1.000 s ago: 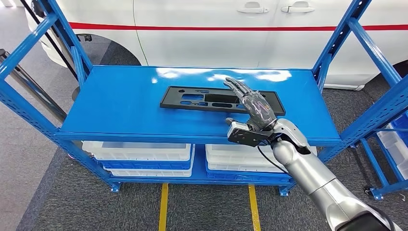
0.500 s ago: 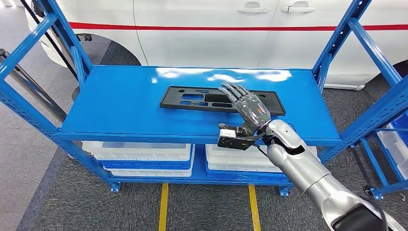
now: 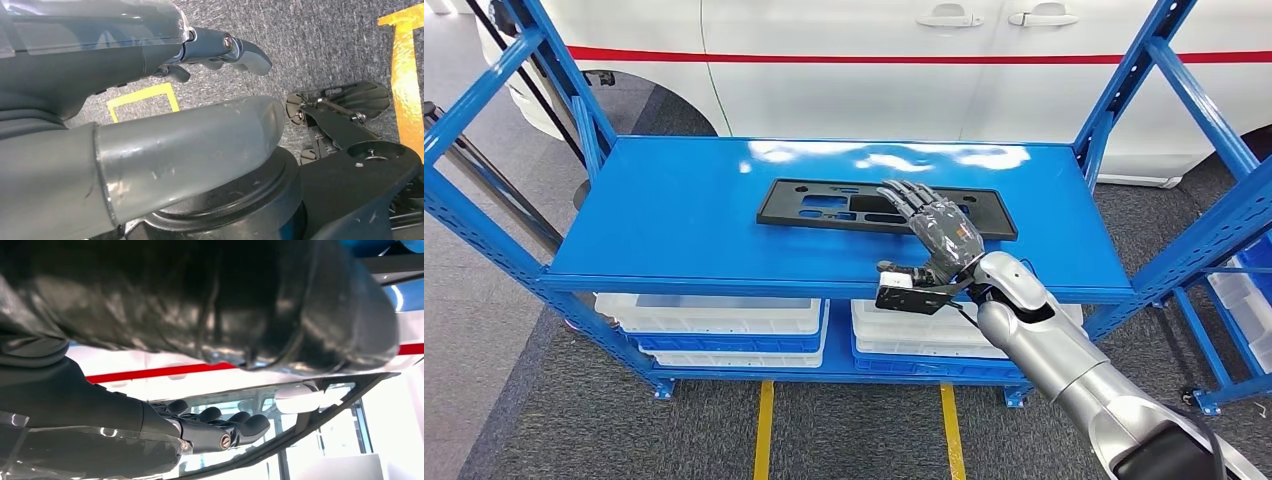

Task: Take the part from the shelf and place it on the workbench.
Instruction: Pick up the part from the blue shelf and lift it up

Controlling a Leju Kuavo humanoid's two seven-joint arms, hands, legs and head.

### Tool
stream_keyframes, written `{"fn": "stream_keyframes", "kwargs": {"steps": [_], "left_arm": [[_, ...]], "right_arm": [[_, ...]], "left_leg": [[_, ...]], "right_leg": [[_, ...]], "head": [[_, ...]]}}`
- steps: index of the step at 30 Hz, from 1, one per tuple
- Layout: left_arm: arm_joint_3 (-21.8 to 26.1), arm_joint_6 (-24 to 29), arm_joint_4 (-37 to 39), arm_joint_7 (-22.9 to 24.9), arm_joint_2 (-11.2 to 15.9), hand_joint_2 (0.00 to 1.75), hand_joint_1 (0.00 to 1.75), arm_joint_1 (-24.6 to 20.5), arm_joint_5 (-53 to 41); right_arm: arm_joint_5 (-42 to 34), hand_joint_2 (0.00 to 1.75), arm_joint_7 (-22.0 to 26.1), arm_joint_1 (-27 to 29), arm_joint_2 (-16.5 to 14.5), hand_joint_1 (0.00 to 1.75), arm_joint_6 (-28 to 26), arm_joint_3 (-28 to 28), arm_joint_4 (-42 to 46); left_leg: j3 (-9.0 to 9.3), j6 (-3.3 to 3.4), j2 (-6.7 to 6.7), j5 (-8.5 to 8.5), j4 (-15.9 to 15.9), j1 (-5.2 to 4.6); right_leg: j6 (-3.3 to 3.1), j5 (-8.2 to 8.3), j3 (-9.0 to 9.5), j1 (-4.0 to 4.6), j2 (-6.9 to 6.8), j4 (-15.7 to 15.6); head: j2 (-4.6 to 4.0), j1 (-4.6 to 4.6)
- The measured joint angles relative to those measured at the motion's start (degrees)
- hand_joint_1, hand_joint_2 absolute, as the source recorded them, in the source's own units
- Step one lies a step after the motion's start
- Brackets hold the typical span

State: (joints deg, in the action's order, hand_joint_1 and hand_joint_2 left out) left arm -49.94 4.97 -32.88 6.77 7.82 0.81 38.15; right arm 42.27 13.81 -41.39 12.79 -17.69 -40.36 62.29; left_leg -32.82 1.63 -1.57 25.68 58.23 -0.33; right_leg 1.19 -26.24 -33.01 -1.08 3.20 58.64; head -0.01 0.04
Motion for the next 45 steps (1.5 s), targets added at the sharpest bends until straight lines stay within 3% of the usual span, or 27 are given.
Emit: {"fn": "stream_keyframes", "kwargs": {"steps": [24,29,31,33,36,37,38,39,41,42,43,45], "left_arm": [[-1.3,1.0,-0.7,0.1,0.5,0.0,0.0,-0.2,0.2],[-1.4,1.3,-0.8,0.1,0.7,0.0,0.0,-0.2,0.2],[-1.4,1.5,-1.0,0.2,0.8,0.0,0.0,-0.2,0.2],[-1.4,1.9,-1.2,0.1,0.8,0.0,0.0,-0.1,0.3],[-1.7,2.3,-1.3,0.1,0.8,0.0,0.0,0.4,0.3],[-1.8,2.4,-1.3,0.1,0.8,0.0,0.0,0.6,0.4],[-1.8,2.5,-1.4,0.1,0.9,0.0,0.0,0.8,0.4],[-1.8,2.6,-1.4,0.1,0.9,0.0,0.0,0.9,0.4],[-2.0,2.8,-1.7,0.1,0.9,0.0,0.0,0.9,0.5],[-2.1,2.9,-1.8,0.1,0.9,0.0,0.0,0.9,0.5],[-2.2,2.9,-1.9,0.0,0.9,0.0,0.0,0.9,0.5],[-2.3,3.0,-2.0,0.0,1.0,0.0,0.0,0.9,0.5]], "right_arm": [[-0.5,0.0,1.0,0.0,-0.1,0.0,0.1,-0.5,-1.4],[-0.5,0.0,1.1,0.0,-0.2,0.0,0.2,-0.7,-1.5],[-0.5,0.0,1.1,0.0,-0.2,0.0,0.2,-0.7,-1.5],[-0.6,0.0,1.2,-0.1,-0.2,0.0,0.2,-0.7,-1.5],[-0.7,0.0,1.2,0.0,-0.2,0.0,0.3,-0.7,-1.7],[-0.7,0.0,1.2,0.2,-0.2,0.0,0.4,-0.7,-1.8],[-0.7,0.0,1.3,0.3,-0.2,0.0,0.5,-0.7,-1.9],[-0.7,0.0,1.3,0.4,-0.2,0.0,0.6,-0.7,-1.9],[-0.7,0.0,1.4,0.3,-0.2,0.0,0.8,-0.7,-2.0],[-0.7,0.0,1.5,0.2,-0.2,0.0,0.8,-0.7,-2.0],[-0.7,0.0,1.6,0.2,-0.2,0.0,0.8,-0.7,-2.0],[-0.7,0.0,1.7,0.2,-0.2,0.0,0.8,-0.7,-2.0]], "left_leg": [[-0.15,0.05,-0.01,0.03,0.2,-0.11],[-0.45,0.34,0.02,0.11,0.7,-0.27],[-0.33,0.78,0.23,-0.09,0.3,-0.06],[-0.02,1.43,0.72,-0.46,-0.4,0.27],[-0.06,1.83,1.47,-0.62,-0.7,0.33],[-0.11,1.8,1.67,-0.58,-0.7,0.33],[-0.11,1.71,1.84,-0.5,-0.6,0.34],[-0.07,1.57,1.95,-0.39,-0.5,0.36],[0.02,1.11,2.09,0.01,-0.1,0.35],[-0.05,0.82,2.12,0.22,0.2,0.26],[-0.13,0.51,2.18,0.38,0.4,0.16],[-0.22,-0.12,2.31,0.48,0.4,0.03]], "right_leg": [[0.13,0.1,-0.03,-0.26,0.01,0.0],[0.45,0.26,-0.14,-0.35,0.13,-0.1],[0.74,0.27,-0.13,-0.3,0.12,-0.2],[0.88,-1.06,-0.99,-0.15,-1.08,1.8],[0.97,-5.84,-6.16,-0.16,-2.53,11.9],[1.04,-6.47,-7.69,-0.21,-2.59,14.6],[1.09,-5.91,-8.27,-0.27,-2.67,15.3],[1.08,-4.32,-7.75,-0.31,-2.8,13.8],[0.78,-0.38,-4.44,-0.28,-3.39,6.7],[0.5,0.73,-3.04,-0.11,-3.67,3.6],[0.22,1.17,-2.23,0.06,-3.87,1.6],[-0.35,0.99,-2.15,0.33,-3.76,0.8]], "head": [[-0.01,0.0],[-0.01,0.0],[-0.01,0.01],[-0.01,0.02],[-0.01,0.01],[0.0,0.02],[0.01,0.02],[0.01,0.02],[0.0,0.02],[0.0,0.01],[0.0,0.0],[-0.01,-0.01]]}}
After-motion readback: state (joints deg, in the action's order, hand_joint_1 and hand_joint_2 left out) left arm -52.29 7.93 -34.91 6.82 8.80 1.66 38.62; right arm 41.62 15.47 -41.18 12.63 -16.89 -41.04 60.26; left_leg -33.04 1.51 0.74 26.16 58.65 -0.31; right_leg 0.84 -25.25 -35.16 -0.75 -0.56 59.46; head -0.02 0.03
